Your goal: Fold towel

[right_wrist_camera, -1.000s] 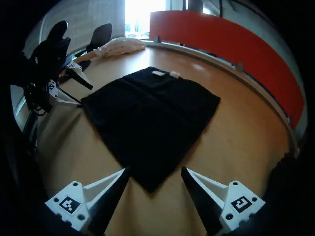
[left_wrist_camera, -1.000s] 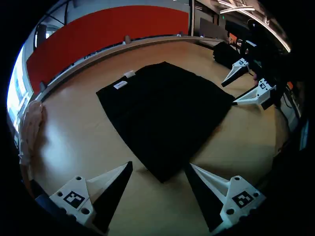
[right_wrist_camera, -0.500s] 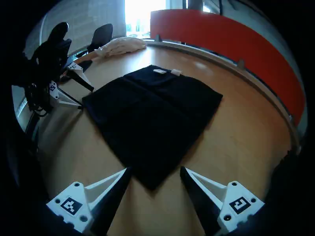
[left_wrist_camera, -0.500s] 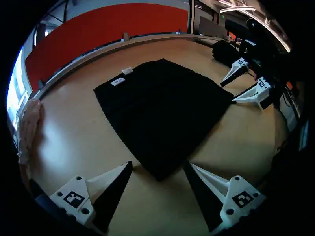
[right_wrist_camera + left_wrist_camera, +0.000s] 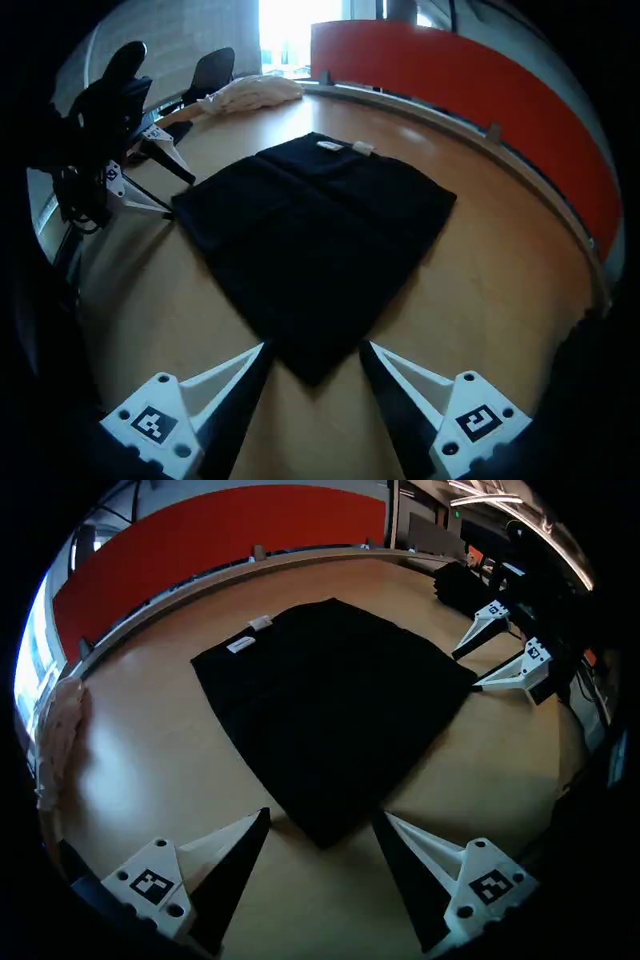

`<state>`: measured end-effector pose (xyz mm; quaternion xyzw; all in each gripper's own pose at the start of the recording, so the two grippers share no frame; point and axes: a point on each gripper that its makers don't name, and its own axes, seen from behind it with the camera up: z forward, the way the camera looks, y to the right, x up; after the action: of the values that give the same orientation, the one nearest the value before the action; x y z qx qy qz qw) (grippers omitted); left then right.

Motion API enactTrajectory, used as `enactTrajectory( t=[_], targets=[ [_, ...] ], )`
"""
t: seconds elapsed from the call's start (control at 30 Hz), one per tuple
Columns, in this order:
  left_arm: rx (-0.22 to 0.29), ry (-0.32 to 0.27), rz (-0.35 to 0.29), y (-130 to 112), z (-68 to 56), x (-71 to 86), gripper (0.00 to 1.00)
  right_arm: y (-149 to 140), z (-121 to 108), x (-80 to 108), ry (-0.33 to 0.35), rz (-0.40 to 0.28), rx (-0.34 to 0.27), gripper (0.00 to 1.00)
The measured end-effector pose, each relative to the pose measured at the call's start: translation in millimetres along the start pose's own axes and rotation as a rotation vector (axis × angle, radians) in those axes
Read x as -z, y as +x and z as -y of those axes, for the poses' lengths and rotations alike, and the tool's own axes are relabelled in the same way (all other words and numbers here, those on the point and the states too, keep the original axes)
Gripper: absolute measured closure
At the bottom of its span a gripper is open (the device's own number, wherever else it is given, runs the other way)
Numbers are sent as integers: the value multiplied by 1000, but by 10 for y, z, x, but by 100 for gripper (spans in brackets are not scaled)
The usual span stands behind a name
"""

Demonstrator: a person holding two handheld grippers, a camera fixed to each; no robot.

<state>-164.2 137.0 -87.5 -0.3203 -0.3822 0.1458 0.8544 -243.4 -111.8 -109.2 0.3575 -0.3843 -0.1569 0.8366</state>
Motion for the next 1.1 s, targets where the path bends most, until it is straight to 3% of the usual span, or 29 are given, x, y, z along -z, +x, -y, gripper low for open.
enactTrajectory(
  t=[0.33,0.73,0.93,1.0,1.1],
  targets=[
    [2,4,-1,5,-9,-1,8,4,-2,13,20,4,24,19],
    [15,16,-3,25,-28,-13,27,13,22,29,33,11,32,48],
    [28,24,0,29,-34,-2,47,8,16,29,26,6,21,71],
    [36,28,3,32,-27,0,48,9,20,26,23,4,14,75],
    [53,41,8,33,0,-2,66,10,27,21,20,2,1,78]
  ],
)
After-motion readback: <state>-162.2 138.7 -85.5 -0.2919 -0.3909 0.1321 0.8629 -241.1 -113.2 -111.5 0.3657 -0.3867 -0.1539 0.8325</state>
